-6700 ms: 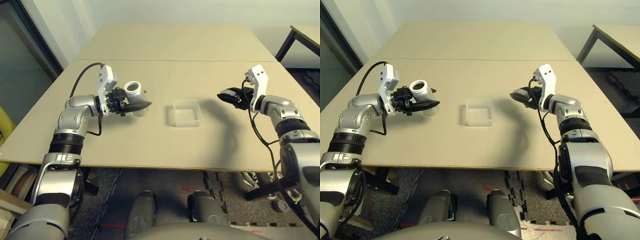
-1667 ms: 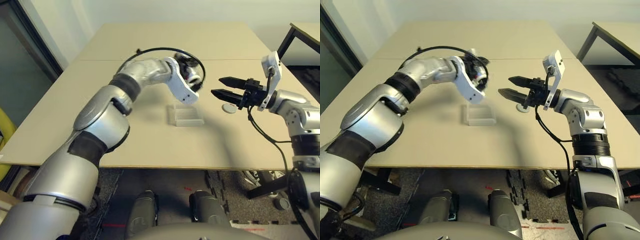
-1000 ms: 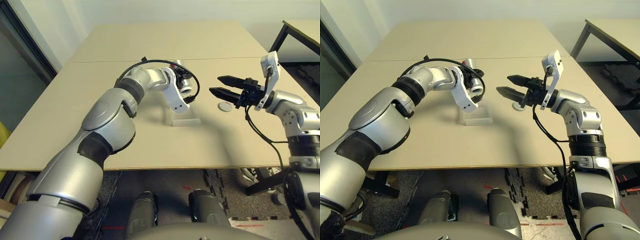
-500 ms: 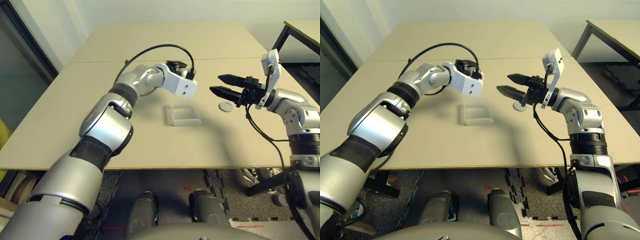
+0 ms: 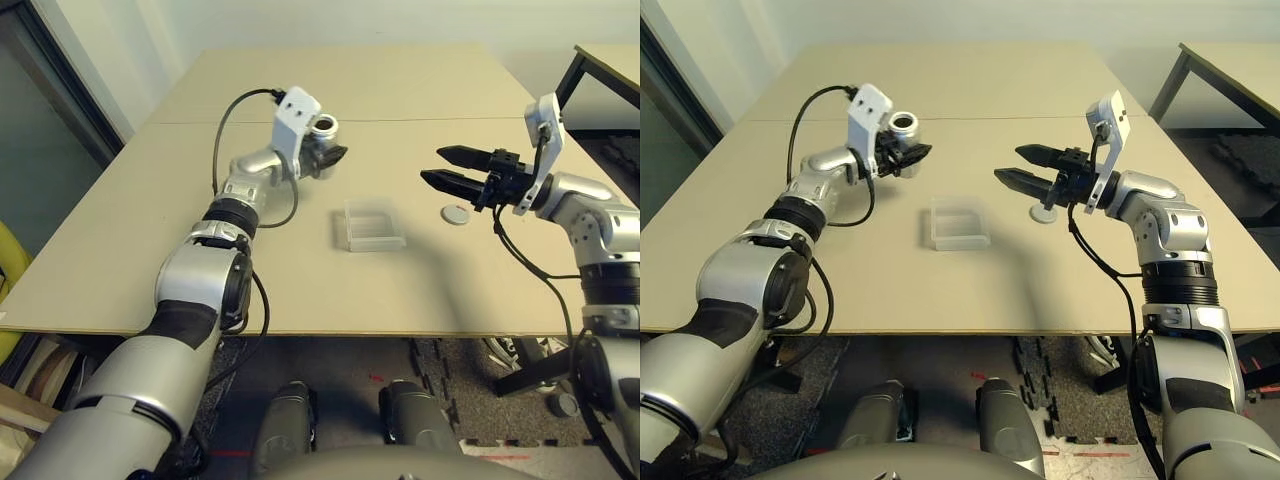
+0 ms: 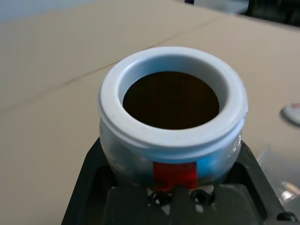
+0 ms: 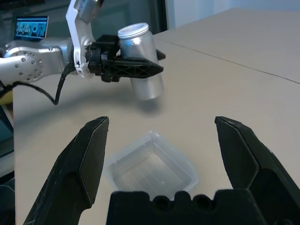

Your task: Pour the medicine from the bottle into the box.

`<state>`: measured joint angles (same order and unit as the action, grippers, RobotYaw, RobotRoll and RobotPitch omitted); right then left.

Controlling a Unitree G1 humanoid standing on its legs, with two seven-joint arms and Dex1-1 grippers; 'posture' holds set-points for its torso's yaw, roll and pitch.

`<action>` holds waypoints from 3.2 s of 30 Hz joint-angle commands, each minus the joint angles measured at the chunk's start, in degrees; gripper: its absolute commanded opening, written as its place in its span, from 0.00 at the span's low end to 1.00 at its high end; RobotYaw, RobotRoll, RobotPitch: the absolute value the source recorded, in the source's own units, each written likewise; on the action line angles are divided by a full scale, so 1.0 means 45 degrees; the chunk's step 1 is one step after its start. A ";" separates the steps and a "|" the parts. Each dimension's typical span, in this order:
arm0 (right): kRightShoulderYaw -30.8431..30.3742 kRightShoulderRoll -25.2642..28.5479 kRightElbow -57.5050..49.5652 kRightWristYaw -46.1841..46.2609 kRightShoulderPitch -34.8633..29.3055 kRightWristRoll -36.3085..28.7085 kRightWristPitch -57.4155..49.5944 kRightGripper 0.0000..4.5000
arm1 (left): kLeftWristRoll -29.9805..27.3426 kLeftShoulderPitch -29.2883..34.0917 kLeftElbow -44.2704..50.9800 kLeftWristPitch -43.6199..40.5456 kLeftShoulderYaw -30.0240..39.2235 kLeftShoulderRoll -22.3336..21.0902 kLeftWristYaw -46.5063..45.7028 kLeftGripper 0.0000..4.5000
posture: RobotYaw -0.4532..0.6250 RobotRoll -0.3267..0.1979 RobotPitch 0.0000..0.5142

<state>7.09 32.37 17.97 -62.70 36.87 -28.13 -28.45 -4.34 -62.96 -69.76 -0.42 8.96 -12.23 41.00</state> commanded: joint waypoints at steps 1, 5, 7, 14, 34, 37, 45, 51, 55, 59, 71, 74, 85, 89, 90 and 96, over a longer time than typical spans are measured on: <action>-0.0182 0.0052 -0.0029 -0.0101 0.0061 0.0064 -0.0055 1.00 | -0.0251 0.0612 0.0442 -0.0433 0.0104 -0.0118 -0.0086 0.57 | 0.37 0.62 0.00; -0.0251 0.0100 -0.0013 -0.0234 0.0101 0.0087 -0.0070 1.00 | -0.0044 0.0833 0.0831 -0.0367 -0.0180 -0.0122 0.0021 0.57 | 0.37 0.62 0.00; -0.0275 0.0127 0.0029 -0.0295 0.0150 0.0115 -0.0063 1.00 | 0.0373 0.0814 0.0964 -0.0058 -0.0633 -0.0235 0.0121 0.57 | 0.37 0.62 0.00; -0.0293 0.0168 0.0201 -0.0497 0.0169 0.0200 0.0049 1.00 | 0.5808 -0.1093 0.0638 0.4157 -0.5596 -0.1634 -0.2148 0.57 | 0.38 0.62 0.00; 0.0148 -0.0175 -0.0360 -0.0065 -0.0432 -0.0156 0.0009 1.00 | 1.5676 -0.4178 -0.1850 0.6262 -1.5447 0.0815 -0.9805 0.57 | 0.35 0.62 0.00; 0.0165 -0.0160 -0.0347 -0.0040 -0.0381 -0.0169 -0.0014 1.00 | 1.5663 -0.4170 -0.1863 0.6276 -1.5410 0.0806 -0.9793 0.57 | 0.35 0.62 0.00; 0.0148 -0.0063 -0.0411 -0.0028 -0.0373 -0.0168 -0.0110 1.00 | 1.3797 -0.3975 -0.1897 0.6672 -1.3539 0.0650 -0.8341 0.57 | 0.36 0.62 0.00; 0.0155 0.0128 -0.0117 -0.0046 -0.0220 -0.0063 -0.0029 1.00 | 0.9434 -0.3181 -0.1690 0.6657 -0.9244 0.0408 -0.4650 0.57 | 0.37 0.62 0.00; 0.0161 0.0284 0.0324 -0.0066 -0.0082 0.0066 0.0135 1.00 | 0.6656 -0.2551 -0.1296 0.5760 -0.6502 0.0152 -0.2539 0.57 | 0.39 0.62 0.00; 0.0173 0.0380 0.1002 -0.0070 0.0148 0.0245 0.0455 1.00 | 0.4758 -0.1769 -0.0723 0.4711 -0.4651 -0.0019 -0.1195 0.57 | 0.39 0.62 0.00; 0.0218 0.0662 0.2313 -0.0090 0.0504 0.0682 0.1210 1.00 | 0.1125 0.0251 0.0916 0.1733 -0.1010 -0.0586 -0.1580 0.57 | 0.40 0.62 0.00; 0.0243 0.0708 0.2418 -0.0058 0.0489 0.0728 0.1285 1.00 | 0.0819 0.0690 0.1306 0.1510 -0.0675 -0.0641 -0.2023 0.57 | 0.40 0.62 0.00; 0.0367 0.0652 0.2857 0.0258 0.0311 0.0862 0.1711 1.00 | 0.0104 0.2678 0.2037 0.1342 0.0305 -0.0655 -0.4427 0.57 | 0.39 0.62 0.00; 0.0370 0.0609 0.2882 0.0332 0.0269 0.0865 0.1771 1.00 | -0.0186 0.3118 0.1961 0.1148 0.0615 -0.0601 -0.4821 0.57 | 0.39 0.62 0.00; 0.0366 0.0602 0.2914 0.0352 0.0272 0.0882 0.1802 1.00 | -0.0233 0.3215 0.1945 0.1111 0.0637 -0.0595 -0.4862 0.57 | 0.39 0.62 0.00; 0.0260 0.0633 0.3122 0.0356 0.0220 0.1084 0.2034 1.00 | -0.0329 0.3560 0.2128 0.0978 0.0663 -0.0552 -0.4857 0.57 | 0.40 0.62 0.00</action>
<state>7.68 35.13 31.49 -61.13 38.33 -23.76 -19.95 -4.65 -47.70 -61.32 4.64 11.50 -14.70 19.35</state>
